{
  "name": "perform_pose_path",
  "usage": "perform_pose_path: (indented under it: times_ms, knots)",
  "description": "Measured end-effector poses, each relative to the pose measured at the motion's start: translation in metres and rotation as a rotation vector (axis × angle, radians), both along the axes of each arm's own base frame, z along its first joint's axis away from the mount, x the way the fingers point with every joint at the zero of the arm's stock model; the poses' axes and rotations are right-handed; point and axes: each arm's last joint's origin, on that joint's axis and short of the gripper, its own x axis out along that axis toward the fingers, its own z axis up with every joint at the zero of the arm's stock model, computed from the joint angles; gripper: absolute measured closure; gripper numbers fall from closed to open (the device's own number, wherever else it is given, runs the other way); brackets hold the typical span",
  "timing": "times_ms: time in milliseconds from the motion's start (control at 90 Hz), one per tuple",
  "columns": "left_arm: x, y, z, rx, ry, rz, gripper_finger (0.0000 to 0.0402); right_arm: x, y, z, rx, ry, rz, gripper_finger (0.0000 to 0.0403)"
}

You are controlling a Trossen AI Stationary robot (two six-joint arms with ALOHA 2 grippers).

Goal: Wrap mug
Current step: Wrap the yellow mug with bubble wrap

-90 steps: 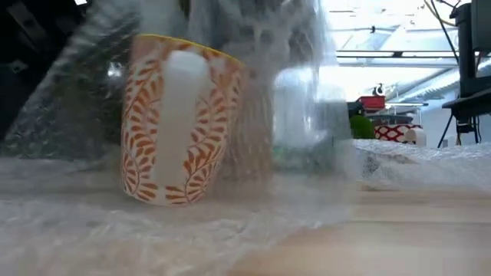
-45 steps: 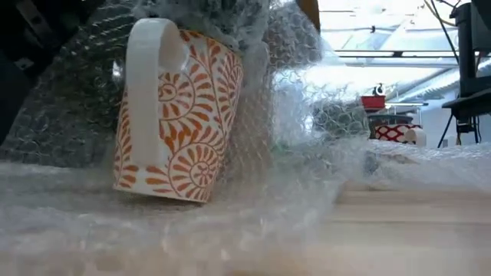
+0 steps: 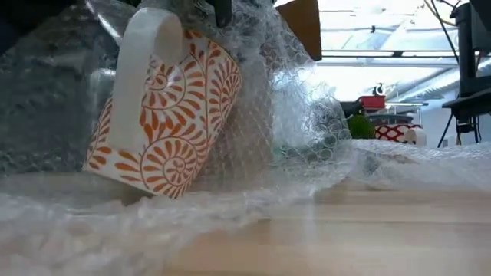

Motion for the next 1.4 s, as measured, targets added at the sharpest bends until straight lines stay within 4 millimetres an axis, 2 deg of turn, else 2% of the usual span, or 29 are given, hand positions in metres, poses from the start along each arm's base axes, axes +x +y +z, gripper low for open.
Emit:
perform_pose_path:
  times_ms: [222, 344, 511, 678, 844, 1111, 1400]
  knots:
    - [-0.011, -0.003, 0.02, 0.054, -0.145, 0.068, 0.0338, 0.0, 0.0, 0.0, 0.001, -0.001, 0.0, 0.0402]
    - [-0.01, -0.009, 0.023, 0.043, -0.189, 0.053, 0.0338, 0.0, 0.0, 0.001, 0.001, -0.002, 0.001, 0.0403]
    - [0.003, -0.022, 0.011, 0.038, -0.236, 0.027, 0.0338, -0.003, 0.002, 0.0, -0.005, 0.016, 0.016, 0.0403]
    - [0.014, -0.03, -0.01, 0.033, -0.213, 0.001, 0.0338, 0.001, 0.0, 0.001, 0.009, -0.015, 0.002, 0.0403]
    - [0.017, -0.036, -0.014, 0.002, -0.226, -0.02, 0.0338, 0.002, 0.0, 0.001, 0.004, -0.021, 0.0, 0.0403]
    - [0.024, -0.035, -0.006, 0.038, -0.325, -0.037, 0.0338, 0.001, 0.001, 0.002, 0.003, -0.023, 0.002, 0.0403]
    - [0.034, -0.039, -0.03, -0.023, -0.245, -0.029, 0.0338, 0.0, 0.001, 0.001, 0.002, -0.01, 0.006, 0.0403]
